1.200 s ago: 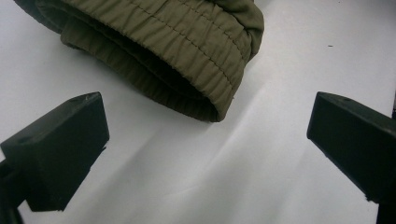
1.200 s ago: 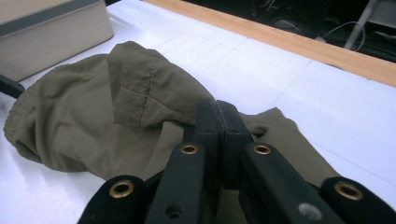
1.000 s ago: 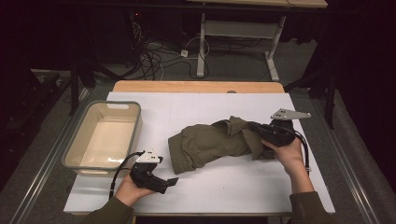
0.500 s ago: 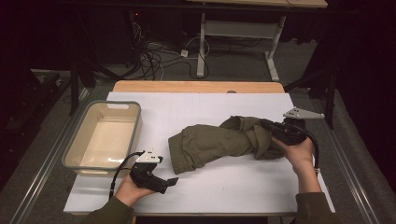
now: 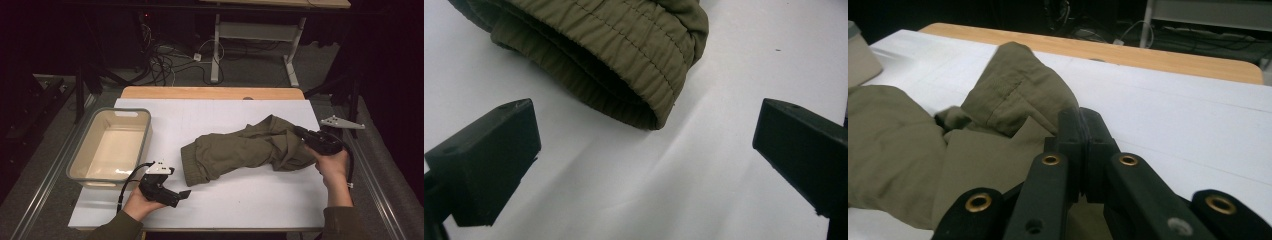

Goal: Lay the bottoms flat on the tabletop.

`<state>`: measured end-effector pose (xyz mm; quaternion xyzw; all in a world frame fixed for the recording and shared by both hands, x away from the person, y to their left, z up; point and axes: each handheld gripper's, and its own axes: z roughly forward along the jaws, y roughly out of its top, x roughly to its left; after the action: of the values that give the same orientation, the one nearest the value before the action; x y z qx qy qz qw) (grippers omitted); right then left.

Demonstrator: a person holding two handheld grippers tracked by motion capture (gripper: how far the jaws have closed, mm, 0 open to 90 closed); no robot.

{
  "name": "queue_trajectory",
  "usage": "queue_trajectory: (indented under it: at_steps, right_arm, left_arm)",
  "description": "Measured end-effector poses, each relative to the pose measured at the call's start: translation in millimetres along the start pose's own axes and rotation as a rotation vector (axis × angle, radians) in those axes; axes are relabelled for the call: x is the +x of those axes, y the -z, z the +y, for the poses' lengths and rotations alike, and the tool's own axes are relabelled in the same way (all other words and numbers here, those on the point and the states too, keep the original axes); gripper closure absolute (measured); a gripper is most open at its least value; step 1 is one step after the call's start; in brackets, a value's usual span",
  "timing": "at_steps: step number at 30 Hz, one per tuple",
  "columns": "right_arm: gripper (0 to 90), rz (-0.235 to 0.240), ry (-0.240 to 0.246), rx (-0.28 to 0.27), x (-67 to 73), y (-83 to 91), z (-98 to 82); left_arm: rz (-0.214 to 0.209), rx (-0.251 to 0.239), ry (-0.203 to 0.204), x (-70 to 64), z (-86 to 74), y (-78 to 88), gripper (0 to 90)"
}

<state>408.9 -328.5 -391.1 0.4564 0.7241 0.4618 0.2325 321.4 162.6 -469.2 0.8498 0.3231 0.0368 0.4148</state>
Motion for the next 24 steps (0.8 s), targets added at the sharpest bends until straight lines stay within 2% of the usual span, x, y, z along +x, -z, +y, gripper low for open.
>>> queue_trajectory:
  at_steps: [17,21,24]
  right_arm:
    - [89.5,-0.154,-0.043,0.063,-33.6,6.0,-20.4]
    - [89.5,-0.178,-0.063,0.092,-41.4,4.7,-27.4]
    - [89.5,-0.193,-0.059,0.130,-44.7,0.4,-33.0]
  left_arm:
    - [0.001,-0.005,0.002,0.2,0.0,1.0,0.0]
    - [0.001,-0.003,0.001,0.2,-0.1,0.9,0.0]
    - [0.001,-0.004,0.002,0.6,0.0,1.1,0.0]
